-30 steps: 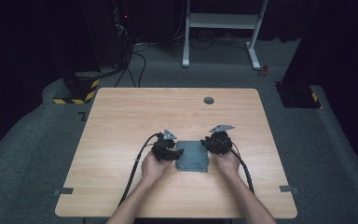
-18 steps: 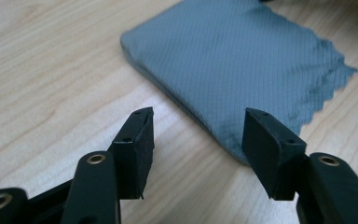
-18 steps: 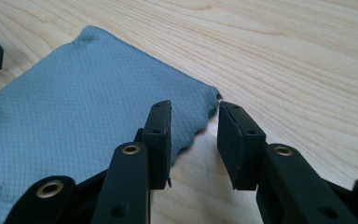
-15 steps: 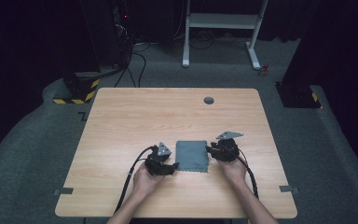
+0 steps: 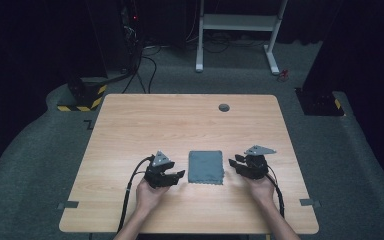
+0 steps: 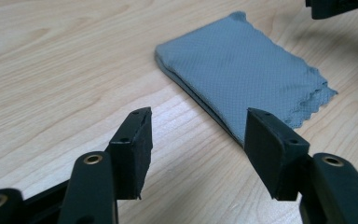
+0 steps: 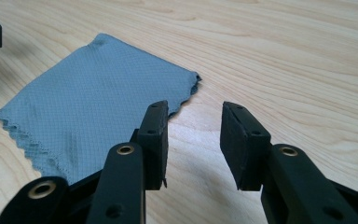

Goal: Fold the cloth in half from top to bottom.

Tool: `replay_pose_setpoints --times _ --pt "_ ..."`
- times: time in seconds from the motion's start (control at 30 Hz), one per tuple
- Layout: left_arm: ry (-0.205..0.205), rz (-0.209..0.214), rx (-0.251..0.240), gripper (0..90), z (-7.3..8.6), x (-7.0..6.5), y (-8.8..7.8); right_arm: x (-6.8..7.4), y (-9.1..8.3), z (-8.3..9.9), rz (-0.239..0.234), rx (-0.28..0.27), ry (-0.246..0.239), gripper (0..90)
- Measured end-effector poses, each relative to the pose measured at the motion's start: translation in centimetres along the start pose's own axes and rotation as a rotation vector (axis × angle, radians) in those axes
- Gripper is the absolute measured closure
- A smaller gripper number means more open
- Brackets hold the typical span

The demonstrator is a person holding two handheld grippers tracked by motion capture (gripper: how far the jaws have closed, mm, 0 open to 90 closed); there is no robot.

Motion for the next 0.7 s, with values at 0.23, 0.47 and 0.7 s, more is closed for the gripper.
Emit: replay_pose_setpoints --times 0.23,0.47,0.7 --pt "-0.013 -0.019 -0.021 41.1 0.4 0.6 -0.7 -0.4 -1.7 1.1 0.012 -0.031 0.03 60.8" --pt "-0.032 -0.04 -0.027 38.3 1.0 1.7 -1.2 -0.7 -3.0 1.8 0.022 -0.053 0.036 59.6" --pt "-0.055 -0.082 -0.012 38.1 2.0 3.4 -1.6 -0.7 -4.0 2.9 0.046 -0.044 0.037 58.5"
Point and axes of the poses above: each handheld gripper's, and its own axes: y roughly forward along the jaws, z roughly out of its underside, x roughly to its left, the point moved 10 cm from there along y, roughly forward along the jaws, and after that the axes turned 15 degrees about -z, right-handed, at the moved point
